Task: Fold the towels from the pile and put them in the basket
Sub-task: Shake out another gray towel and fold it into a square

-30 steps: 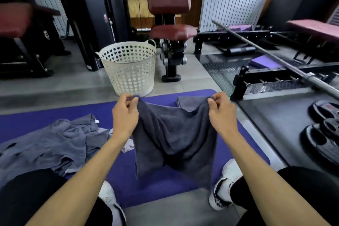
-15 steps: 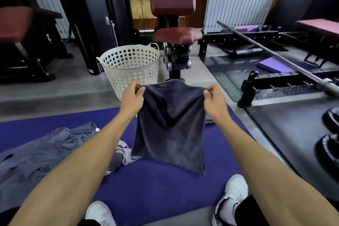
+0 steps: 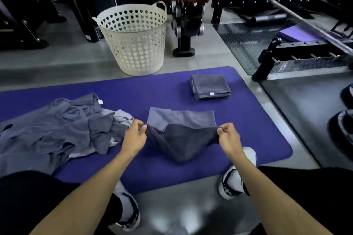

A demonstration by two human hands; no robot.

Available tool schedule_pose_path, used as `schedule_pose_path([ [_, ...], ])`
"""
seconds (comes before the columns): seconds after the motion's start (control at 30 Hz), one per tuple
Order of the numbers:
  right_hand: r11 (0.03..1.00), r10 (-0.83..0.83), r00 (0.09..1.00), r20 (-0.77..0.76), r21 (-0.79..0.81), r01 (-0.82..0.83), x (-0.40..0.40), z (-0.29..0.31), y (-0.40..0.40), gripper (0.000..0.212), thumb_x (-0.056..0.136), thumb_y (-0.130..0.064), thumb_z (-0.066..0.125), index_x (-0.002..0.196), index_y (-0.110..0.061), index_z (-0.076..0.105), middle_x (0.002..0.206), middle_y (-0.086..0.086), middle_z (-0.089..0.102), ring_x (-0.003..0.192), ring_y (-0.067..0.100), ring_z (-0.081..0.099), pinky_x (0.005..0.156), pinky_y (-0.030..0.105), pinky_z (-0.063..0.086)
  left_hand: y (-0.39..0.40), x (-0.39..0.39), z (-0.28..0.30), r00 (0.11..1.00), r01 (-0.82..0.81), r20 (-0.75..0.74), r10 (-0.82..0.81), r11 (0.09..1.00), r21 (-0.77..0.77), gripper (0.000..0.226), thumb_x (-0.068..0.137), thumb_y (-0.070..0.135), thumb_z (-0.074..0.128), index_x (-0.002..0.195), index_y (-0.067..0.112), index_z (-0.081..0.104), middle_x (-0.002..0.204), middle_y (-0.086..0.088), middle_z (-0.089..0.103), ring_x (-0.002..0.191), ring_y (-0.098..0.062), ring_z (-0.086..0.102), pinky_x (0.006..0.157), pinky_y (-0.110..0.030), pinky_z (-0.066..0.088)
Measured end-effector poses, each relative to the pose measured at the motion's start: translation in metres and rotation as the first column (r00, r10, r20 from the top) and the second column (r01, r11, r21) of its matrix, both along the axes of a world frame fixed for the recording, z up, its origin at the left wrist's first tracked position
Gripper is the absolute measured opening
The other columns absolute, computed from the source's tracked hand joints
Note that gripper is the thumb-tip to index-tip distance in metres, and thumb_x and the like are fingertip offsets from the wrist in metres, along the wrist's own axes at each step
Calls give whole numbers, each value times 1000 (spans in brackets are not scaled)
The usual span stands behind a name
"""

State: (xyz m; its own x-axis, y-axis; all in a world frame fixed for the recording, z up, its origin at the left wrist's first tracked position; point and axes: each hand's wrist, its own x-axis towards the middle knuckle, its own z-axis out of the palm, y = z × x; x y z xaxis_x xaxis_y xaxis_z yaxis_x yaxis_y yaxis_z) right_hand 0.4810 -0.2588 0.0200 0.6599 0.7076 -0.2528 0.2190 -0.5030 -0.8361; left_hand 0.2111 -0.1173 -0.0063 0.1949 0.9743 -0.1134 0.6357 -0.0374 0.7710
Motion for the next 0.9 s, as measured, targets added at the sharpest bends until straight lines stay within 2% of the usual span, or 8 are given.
schedule_pose_path([
  [0.13,996,14,997,69,-84,-8,0,-33,-25,9,100,-16,44,94,-14,50,89,-2,56,90,24,51,75,35,38,-20,-7,-20,992,90,-92,-90,996,-6,9,102,20,47,96,14,47,81,1,56,77,-21,50,62,-34,31],
  [0.23,991,76,995,65,-113,-68,0,-54,-29,9,99,-18,53,90,-20,52,84,-6,59,87,21,56,80,35,44,-24,-5,-38,976,88,-185,-112,987,-132,12,101,22,50,96,11,51,86,-1,59,81,-21,51,67,-32,33],
  [0.4,988,141,987,-75,-46,-144,4,-65,-22,22,89,-13,71,76,-29,64,66,-11,66,46,-3,54,50,13,39,-30,3,-71,950,114,-243,-197,941,-319,20,92,20,64,75,24,55,75,5,60,85,-24,62,72,-28,41],
  [0.5,987,160,977,-140,8,-160,6,-64,-21,16,87,-8,73,81,-23,71,54,-17,63,42,-6,53,46,5,37,-37,20,-75,953,187,-182,-244,942,-280,10,90,13,65,81,19,64,82,4,67,85,-16,63,76,-25,44],
  [0.6,969,246,954,-169,27,-245,4,-53,-18,11,90,-5,69,96,-12,75,65,-12,68,50,-7,56,56,5,40,-42,48,-65,935,346,-6,-355,914,-212,8,89,12,68,88,20,69,88,5,71,83,-7,66,81,-21,50],
  [0.77,938,345,925,-162,23,-346,9,-54,-16,21,91,-3,67,97,-23,72,90,0,75,87,8,70,83,19,51,-49,110,-47,747,664,103,-656,737,-126,28,89,27,72,117,19,70,113,10,68,105,2,58,92,-9,40],
  [0.83,951,310,932,-186,53,-306,14,-55,-19,19,91,-6,67,98,-23,70,85,-4,75,81,7,69,78,18,50,-50,125,-45,721,693,102,-686,706,-146,20,88,29,73,105,20,71,102,8,69,94,0,59,85,-11,41],
  [0.9,962,274,934,-232,82,-262,18,-57,-23,16,91,-9,69,99,-22,68,80,-6,74,71,1,65,69,14,47,-47,133,-49,739,673,111,-665,721,-165,11,88,29,72,90,18,70,83,6,67,77,-4,58,76,-21,44],
])
